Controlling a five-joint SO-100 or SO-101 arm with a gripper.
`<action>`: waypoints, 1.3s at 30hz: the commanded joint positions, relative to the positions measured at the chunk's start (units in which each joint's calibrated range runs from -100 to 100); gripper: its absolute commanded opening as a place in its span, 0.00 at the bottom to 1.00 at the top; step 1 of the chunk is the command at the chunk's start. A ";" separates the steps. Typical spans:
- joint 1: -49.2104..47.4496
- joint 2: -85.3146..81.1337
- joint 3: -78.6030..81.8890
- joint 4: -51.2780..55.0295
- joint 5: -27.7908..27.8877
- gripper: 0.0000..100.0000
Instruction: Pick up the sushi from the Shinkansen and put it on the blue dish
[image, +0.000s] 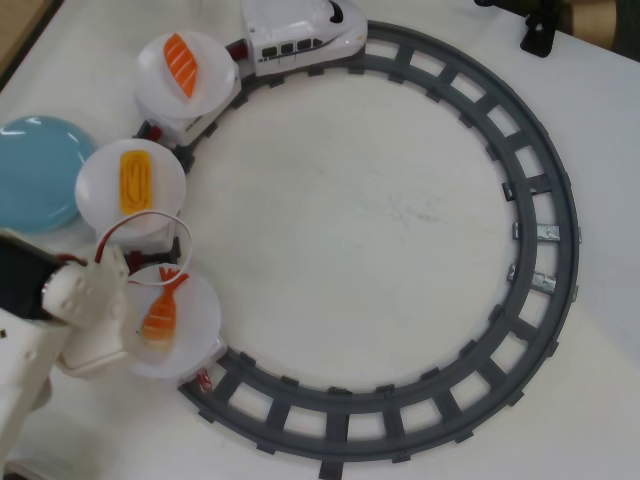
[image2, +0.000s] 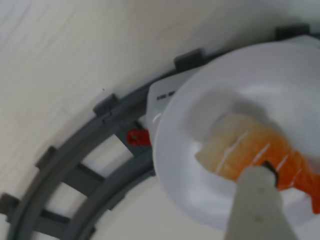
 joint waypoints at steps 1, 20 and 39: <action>0.37 -2.07 -0.24 0.92 6.90 0.32; -2.27 18.92 -13.22 -5.62 20.76 0.31; -3.50 26.22 -20.89 -5.45 19.71 0.15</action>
